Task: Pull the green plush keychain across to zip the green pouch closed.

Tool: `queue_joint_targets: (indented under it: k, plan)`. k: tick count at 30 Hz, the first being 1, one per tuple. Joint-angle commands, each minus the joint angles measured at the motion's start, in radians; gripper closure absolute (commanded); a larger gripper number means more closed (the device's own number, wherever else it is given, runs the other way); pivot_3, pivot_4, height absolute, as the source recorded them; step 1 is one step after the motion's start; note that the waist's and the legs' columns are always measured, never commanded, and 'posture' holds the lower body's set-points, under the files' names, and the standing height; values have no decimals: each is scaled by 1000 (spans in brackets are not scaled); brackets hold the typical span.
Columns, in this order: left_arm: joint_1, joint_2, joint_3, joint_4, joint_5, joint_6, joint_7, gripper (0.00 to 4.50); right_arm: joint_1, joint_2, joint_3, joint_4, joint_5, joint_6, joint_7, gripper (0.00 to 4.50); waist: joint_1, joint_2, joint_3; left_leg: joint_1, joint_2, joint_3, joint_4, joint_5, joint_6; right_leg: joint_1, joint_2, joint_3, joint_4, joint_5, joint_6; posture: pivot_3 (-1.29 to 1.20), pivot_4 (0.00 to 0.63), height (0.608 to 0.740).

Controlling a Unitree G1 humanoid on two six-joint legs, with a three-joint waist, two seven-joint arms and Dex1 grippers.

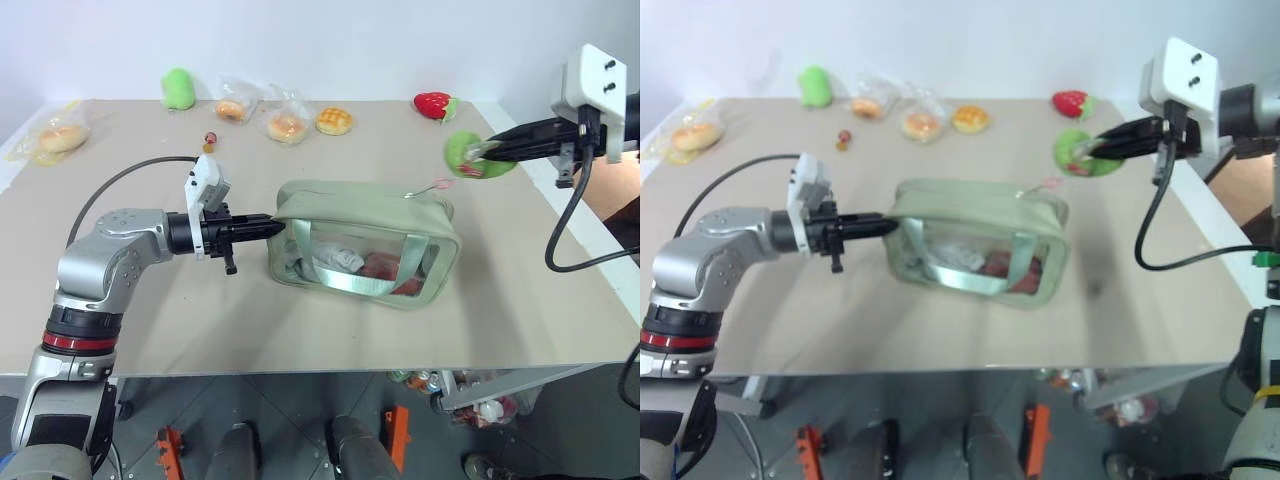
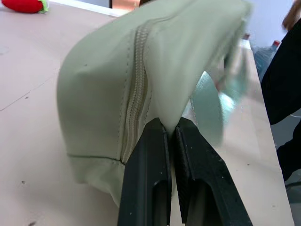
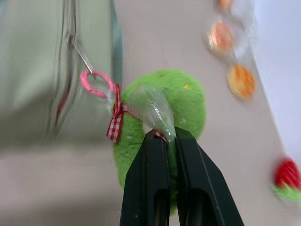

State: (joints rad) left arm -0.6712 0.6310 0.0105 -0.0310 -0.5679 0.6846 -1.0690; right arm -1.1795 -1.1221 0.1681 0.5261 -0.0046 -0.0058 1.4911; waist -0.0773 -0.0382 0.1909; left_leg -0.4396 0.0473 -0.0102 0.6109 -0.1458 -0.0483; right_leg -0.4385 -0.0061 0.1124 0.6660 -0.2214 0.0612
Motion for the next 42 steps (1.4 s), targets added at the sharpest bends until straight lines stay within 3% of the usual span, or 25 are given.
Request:
queue_joint_targets:
  k: [1, 7, 21, 31, 36, 42]
  plan:
    - [17, 21, 33, -46, -19, 17, 15, 4500, 1, -68, 8, 52, -101, -139, -33, 4453, 0, 0, 0, 0, 0, 0, 0, 0, 0, 0, 0, 0, 0, 0, 0, 0, 150, 740]
    - [32, 31, 41, -62, -33, 28, 34, 4500, 37, -42, -8, 67, -89, -153, -46, 4453, -2, 1, 1, 2, 0, 1, -1, 0, 0, 1, 0, 1, 0, 0, -1, 0, 150, 740]
    - [22, 36, 30, -63, -42, 34, 36, 4500, 464, 72, 11, -195, -115, -120, -230, 4453, -3, 2, 0, 2, 0, 0, 0, 0, 0, 2, 1, 1, 1, 3, 3, 0, 150, 740]
    - [18, 19, 26, -66, -46, 47, 46, 4500, 488, 192, 137, -208, -285, -215, -334, 4453, -13, 0, -1, 4, 0, 0, 1, 1, 0, 3, 1, 1, 1, 3, 0, 0, 150, 740]
    - [25, 6, 42, -69, -55, 53, 69, 4500, 506, 247, 141, -198, -283, -197, -332, 4453, -28, -1, -1, 15, 1, 0, 1, 1, 0, 14, 2, 1, 1, 2, -2, 0, 150, 740]
    - [50, 4, 50, -75, -52, 52, 83, 4500, 525, 260, 80, -186, -225, -130, -321, 4453, -29, -1, -1, 18, 1, -1, 1, 1, 1, 16, 2, 2, 1, 3, -3, 0, 150, 740]
